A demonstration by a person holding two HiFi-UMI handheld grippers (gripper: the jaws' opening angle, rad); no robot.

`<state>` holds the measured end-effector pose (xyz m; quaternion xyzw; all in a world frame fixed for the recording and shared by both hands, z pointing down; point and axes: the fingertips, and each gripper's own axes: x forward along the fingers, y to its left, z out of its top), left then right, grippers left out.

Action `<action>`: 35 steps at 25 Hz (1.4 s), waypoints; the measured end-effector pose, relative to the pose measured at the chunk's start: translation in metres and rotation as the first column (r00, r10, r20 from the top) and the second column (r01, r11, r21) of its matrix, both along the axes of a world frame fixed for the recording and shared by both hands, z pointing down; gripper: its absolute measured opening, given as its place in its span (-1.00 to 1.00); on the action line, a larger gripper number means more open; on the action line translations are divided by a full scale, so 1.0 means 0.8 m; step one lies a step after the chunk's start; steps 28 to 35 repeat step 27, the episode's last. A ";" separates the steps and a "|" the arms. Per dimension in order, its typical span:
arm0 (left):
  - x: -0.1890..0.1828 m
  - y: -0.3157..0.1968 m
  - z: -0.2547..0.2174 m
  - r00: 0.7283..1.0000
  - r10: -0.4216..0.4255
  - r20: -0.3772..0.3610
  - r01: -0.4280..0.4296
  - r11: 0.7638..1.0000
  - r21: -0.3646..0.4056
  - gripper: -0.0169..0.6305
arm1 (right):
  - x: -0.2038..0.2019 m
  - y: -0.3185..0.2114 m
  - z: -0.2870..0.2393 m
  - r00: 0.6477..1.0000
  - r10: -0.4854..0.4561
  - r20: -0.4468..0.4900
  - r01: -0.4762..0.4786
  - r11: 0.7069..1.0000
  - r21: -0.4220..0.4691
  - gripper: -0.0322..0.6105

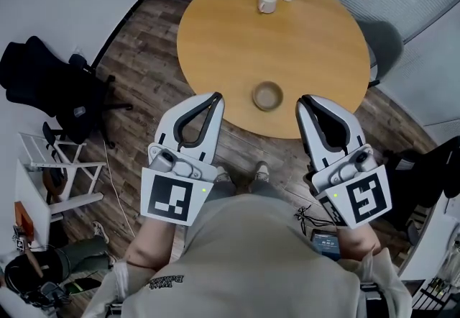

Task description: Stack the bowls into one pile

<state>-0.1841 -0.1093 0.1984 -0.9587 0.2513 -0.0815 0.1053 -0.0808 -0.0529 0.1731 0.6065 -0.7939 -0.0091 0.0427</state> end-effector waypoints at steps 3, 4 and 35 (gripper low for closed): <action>-0.003 0.000 0.002 1.000 -0.007 0.001 0.007 1.000 -0.006 -0.89 | -0.001 0.001 0.004 1.000 0.000 -0.004 0.000 1.000 -0.014 -0.79; -0.005 0.000 0.001 1.000 -0.011 -0.001 0.011 1.000 -0.006 -0.89 | -0.002 0.002 0.005 1.000 0.000 -0.006 0.000 1.000 -0.017 -0.79; -0.016 0.004 0.000 0.999 -0.011 -0.034 0.009 0.998 -0.057 -0.89 | -0.010 0.005 -0.011 0.996 0.008 -0.083 -0.008 1.000 0.001 -0.79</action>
